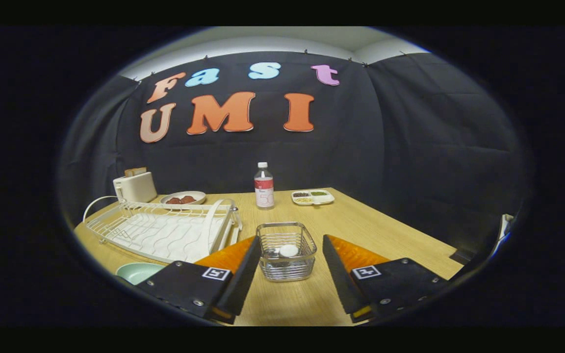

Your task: Take the plate from the dish rack, then take the spoon from the basket and place it into the plate.

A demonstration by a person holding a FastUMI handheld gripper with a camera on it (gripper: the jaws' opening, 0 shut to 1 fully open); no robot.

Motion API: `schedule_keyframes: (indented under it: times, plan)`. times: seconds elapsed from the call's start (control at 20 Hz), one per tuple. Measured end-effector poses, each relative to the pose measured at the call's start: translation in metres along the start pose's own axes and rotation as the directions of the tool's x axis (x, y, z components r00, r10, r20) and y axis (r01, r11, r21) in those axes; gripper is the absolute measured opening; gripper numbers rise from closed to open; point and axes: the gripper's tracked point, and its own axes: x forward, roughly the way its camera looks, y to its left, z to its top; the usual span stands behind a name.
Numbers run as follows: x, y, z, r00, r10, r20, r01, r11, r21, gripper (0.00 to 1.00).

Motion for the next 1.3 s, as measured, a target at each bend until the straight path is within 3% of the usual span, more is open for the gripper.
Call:
schedule_keyframes:
  times: [0.05,0.1,0.4,0.55,1.3]
  plan:
    - [0.003,0.004,-0.005,1.000,0.015,-0.009,-0.015,1.000,-0.001,0.71]
    - [0.007,0.007,-0.008,0.999,0.026,-0.018,-0.026,1.000,-0.002,0.59]
    - [0.018,0.014,-0.005,0.999,0.051,-0.008,-0.051,0.999,0.004,0.12]
    - [0.020,0.013,-0.003,0.999,0.049,-0.010,-0.049,0.999,0.002,0.07]
    - [-0.021,0.010,0.049,0.996,0.037,0.085,-0.036,0.999,-0.014,0.06]
